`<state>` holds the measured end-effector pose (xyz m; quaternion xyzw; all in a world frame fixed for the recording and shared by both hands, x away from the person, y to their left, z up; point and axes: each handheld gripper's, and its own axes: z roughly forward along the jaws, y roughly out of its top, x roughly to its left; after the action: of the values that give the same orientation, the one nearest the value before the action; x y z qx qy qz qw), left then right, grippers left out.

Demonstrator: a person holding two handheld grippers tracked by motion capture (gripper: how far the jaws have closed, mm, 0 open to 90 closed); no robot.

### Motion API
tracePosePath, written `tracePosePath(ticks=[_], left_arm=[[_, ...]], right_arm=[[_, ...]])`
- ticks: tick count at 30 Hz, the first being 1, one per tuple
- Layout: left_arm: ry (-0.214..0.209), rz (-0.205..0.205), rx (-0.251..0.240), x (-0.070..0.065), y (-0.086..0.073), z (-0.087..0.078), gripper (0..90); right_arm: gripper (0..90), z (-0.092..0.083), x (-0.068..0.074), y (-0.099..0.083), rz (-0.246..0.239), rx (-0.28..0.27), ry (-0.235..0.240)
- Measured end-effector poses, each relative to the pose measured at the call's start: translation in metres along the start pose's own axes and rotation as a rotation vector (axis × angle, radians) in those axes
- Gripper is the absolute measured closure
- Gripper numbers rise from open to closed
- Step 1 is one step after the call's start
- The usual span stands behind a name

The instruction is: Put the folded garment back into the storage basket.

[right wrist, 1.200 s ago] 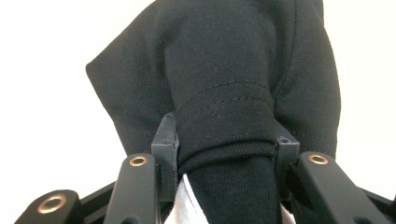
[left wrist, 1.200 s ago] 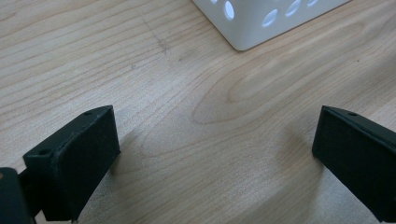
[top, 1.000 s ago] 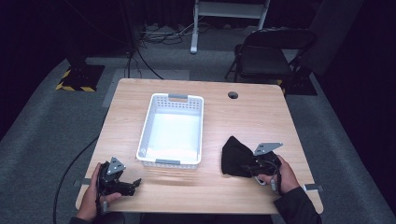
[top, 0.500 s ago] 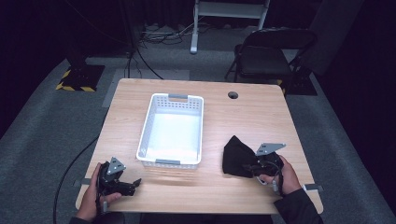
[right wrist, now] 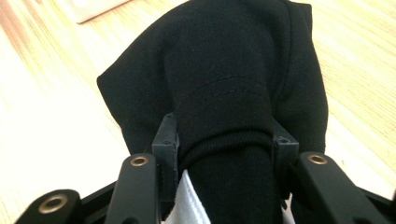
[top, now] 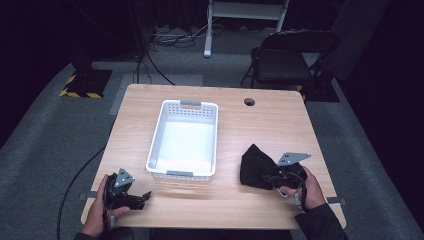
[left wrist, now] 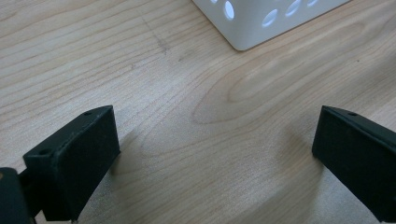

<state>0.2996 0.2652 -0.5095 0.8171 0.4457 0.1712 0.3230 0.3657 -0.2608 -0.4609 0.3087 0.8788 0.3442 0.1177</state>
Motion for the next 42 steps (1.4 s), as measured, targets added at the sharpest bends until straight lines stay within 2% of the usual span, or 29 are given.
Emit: tracePosePath(ticks=[19, 42], left_arm=[[-0.001, 0.0, 0.0, 0.0, 0.0, 0.0, 0.6], [-0.001, 0.0, 0.0, 0.0, 0.0, 0.0, 0.6]], right_arm=[[58.3, -0.009, 0.004, 0.008, 0.008, -0.019, 0.01], [58.3, -0.026, 0.005, 0.033, -0.003, -0.038, -0.037]])
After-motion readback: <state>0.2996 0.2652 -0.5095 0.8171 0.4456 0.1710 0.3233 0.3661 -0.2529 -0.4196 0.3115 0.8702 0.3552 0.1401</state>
